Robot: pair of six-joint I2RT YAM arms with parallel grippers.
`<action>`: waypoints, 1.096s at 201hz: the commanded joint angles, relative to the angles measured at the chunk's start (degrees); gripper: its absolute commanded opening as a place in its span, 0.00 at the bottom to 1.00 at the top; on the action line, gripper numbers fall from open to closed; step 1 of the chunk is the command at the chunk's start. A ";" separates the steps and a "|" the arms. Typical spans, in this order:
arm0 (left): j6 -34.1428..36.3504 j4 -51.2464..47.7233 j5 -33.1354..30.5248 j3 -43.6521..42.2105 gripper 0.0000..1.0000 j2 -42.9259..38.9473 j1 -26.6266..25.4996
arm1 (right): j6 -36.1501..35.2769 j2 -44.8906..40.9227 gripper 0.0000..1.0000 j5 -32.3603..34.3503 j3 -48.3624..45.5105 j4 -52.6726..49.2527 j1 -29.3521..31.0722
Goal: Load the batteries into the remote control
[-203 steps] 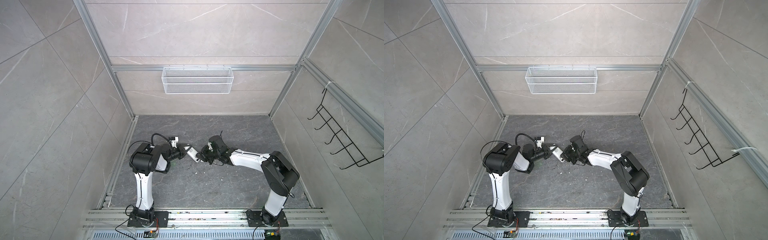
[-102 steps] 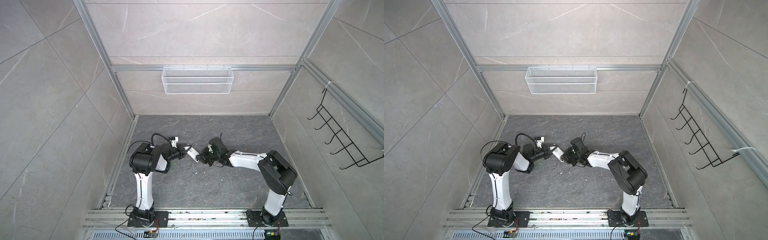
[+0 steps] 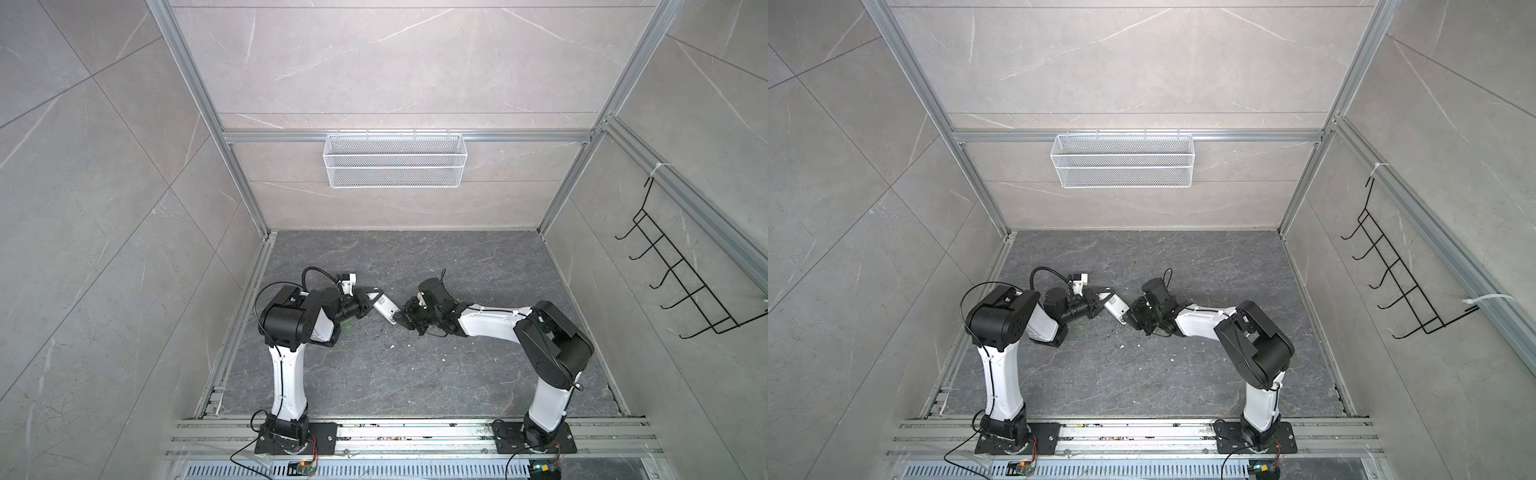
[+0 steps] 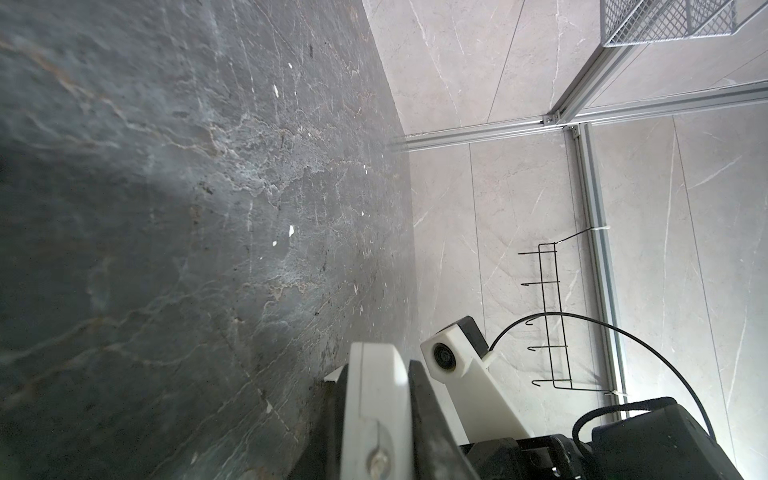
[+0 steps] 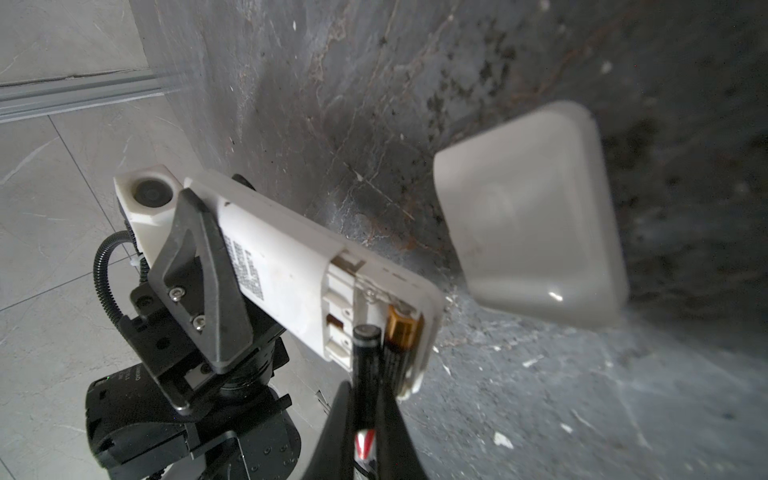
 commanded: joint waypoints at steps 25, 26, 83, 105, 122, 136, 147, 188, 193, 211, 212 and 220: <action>0.85 3.45 1.68 0.48 0.09 -1.86 0.33 | 1.40 2.32 0.12 0.05 0.38 1.13 0.18; 0.85 3.47 1.66 0.48 0.09 -1.84 0.33 | 1.41 2.34 0.11 0.05 0.43 1.13 0.18; 0.77 3.49 1.74 0.48 0.09 -1.93 0.30 | 1.45 3.54 0.14 0.74 1.44 0.00 -0.31; 0.76 3.44 1.78 0.48 0.09 -1.93 0.31 | 1.05 3.66 0.18 0.60 1.78 -0.45 -0.36; 0.67 3.49 1.73 0.59 0.09 -1.78 0.33 | 0.53 3.52 0.22 0.32 2.18 -0.67 -0.37; 0.60 3.53 1.73 0.65 0.09 -1.65 0.27 | -0.50 3.43 0.25 0.02 2.89 -1.93 -0.35; 0.59 3.49 1.64 0.65 0.09 -1.59 0.30 | -1.43 3.43 0.25 -0.39 3.62 -3.24 -0.38; 0.08 3.48 1.85 0.87 0.09 -1.23 0.28 | -4.69 0.48 0.28 0.67 3.69 -6.20 -0.44; -0.03 3.40 1.91 0.91 0.09 -1.19 0.32 | -5.85 -0.11 0.29 1.02 4.09 -7.50 -0.44; -0.47 3.44 2.02 1.10 0.09 -0.85 0.32 | -10.33 -2.23 0.32 2.38 5.85 -12.65 -0.44; -0.52 3.38 2.05 1.14 0.09 -0.89 0.32 | -10.65 -2.39 0.32 2.53 5.94 -13.01 -0.48; -0.78 3.44 2.18 1.19 0.09 -0.90 0.32 | -12.80 -3.34 0.35 3.64 6.64 -15.36 -0.44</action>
